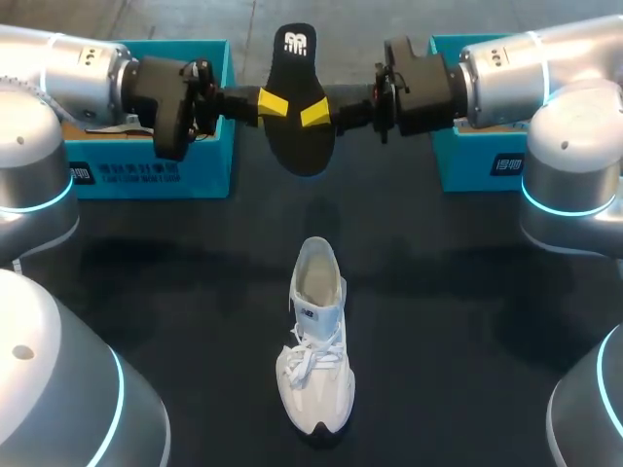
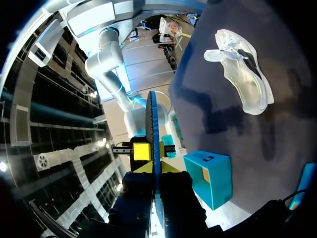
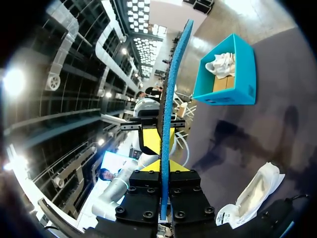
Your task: Take the shoe out of the shoebox, open the shoe tongue, remove and reinsert the insole, then place the shoe into the shoebox
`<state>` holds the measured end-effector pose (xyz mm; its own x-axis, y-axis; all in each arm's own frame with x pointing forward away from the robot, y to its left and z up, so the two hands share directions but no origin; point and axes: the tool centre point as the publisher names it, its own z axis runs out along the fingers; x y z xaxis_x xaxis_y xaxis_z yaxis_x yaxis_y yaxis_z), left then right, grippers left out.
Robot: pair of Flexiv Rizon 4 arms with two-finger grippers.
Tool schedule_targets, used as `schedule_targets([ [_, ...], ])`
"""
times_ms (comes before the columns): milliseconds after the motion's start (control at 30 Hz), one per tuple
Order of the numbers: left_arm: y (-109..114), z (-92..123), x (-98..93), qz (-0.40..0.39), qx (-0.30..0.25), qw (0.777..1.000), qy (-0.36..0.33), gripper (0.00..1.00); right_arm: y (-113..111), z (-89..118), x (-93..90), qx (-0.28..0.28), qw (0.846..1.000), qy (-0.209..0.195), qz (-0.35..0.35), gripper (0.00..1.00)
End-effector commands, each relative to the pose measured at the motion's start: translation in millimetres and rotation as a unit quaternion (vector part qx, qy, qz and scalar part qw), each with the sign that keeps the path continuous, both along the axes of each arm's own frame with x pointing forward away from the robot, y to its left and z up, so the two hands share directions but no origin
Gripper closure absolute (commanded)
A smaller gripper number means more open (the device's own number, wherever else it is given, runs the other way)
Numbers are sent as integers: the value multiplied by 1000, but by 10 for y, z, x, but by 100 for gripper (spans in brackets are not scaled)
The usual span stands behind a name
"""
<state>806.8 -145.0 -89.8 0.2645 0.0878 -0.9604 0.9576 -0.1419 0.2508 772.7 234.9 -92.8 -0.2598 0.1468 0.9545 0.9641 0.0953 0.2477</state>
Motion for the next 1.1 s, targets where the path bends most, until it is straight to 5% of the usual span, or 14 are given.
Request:
schedule_targets([
  [33,-24,-7,8,-1,1,1000,1,100,28,-11,0,-1,1000,-5,-3,100],
  [67,-24,-7,7,-2,1,1000,2,90,26,-14,-2,-2,1000,-6,-3,100],
  [167,-19,-12,-1,-3,2,1000,5,37,11,-27,-5,0,1000,-11,-6,100],
  [200,-17,-14,-6,-3,3,1000,6,11,7,-34,-4,0,1000,-12,-7,100],
  [233,-15,-15,-12,-4,3,1000,6,1,3,-42,-2,1,1000,-13,-8,100],
  [567,102,13,-81,-6,11,1000,13,0,-79,-87,-3,-3,999,-41,-26,100],
  [800,255,-24,-187,-16,36,998,48,0,-139,-72,-36,-18,993,-115,-29,100],
  [1100,482,-224,-260,0,93,989,117,0,-182,-172,-27,-14,987,-159,-9,100],
])
